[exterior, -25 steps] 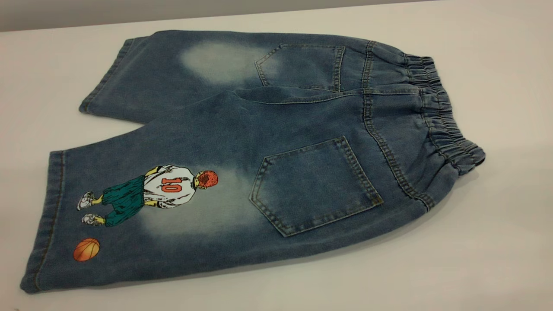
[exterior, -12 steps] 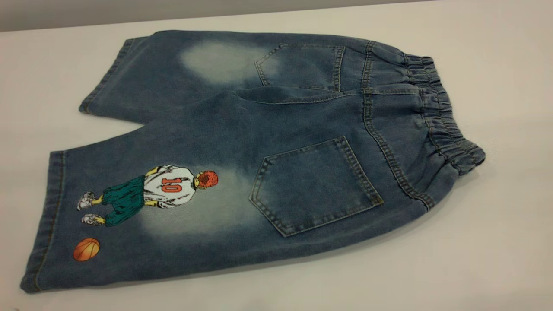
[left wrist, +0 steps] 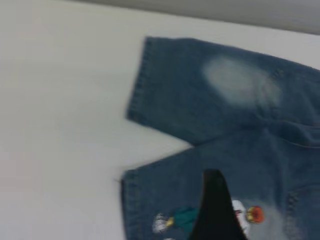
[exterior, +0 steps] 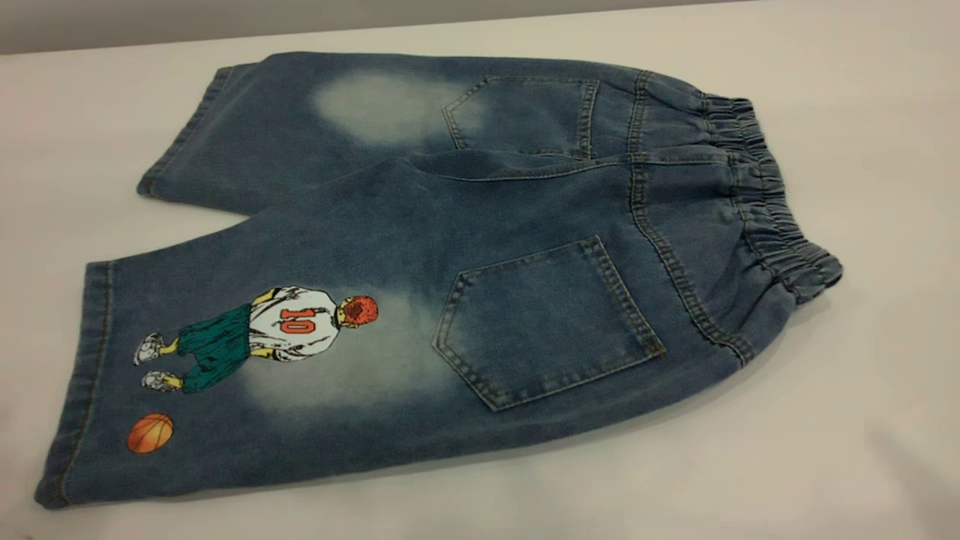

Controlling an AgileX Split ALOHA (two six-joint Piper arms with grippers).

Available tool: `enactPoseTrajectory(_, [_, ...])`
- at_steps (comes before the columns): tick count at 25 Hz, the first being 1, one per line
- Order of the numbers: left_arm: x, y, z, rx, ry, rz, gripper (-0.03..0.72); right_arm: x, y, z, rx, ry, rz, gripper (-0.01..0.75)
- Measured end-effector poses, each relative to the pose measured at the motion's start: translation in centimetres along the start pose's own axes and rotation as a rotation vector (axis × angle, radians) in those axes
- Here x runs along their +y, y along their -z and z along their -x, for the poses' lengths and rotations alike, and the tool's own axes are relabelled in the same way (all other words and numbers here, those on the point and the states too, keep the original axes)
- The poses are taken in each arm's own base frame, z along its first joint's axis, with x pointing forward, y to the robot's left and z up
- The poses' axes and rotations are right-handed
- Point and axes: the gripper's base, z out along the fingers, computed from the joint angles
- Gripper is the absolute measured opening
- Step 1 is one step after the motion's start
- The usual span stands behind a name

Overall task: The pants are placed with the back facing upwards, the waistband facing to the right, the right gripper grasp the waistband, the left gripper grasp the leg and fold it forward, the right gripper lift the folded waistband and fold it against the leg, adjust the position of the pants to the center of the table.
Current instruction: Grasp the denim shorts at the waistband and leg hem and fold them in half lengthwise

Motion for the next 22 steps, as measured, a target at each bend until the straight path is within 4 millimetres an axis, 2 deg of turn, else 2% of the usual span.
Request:
enactPoseTrajectory(4, [-0.2,-2.0,1.1,-0.036,0.008,-0.033,0.444,-0.8,-3.8,0.4,0.074,-0.044,0.046,0.557])
enactPoseTrajectory(9, [0.1,-4.6,1.7,-0.017,0.003,-0.018,0.444,-2.0,-8.2,-0.2,0.185,-0.094,0.09,0.557])
enactPoseTrajectory(15, [0.8,-8.7,1.7,0.049,0.0,0.017,0.444,-4.3,-13.3,-2.5,0.365,-0.134,0.083,0.557])
enactPoseTrajectory(22, [1.6,-13.1,0.9,0.138,0.006,0.053,0.444,-6.4,-17.9,-5.6,0.5,-0.221,0.099,0.557])
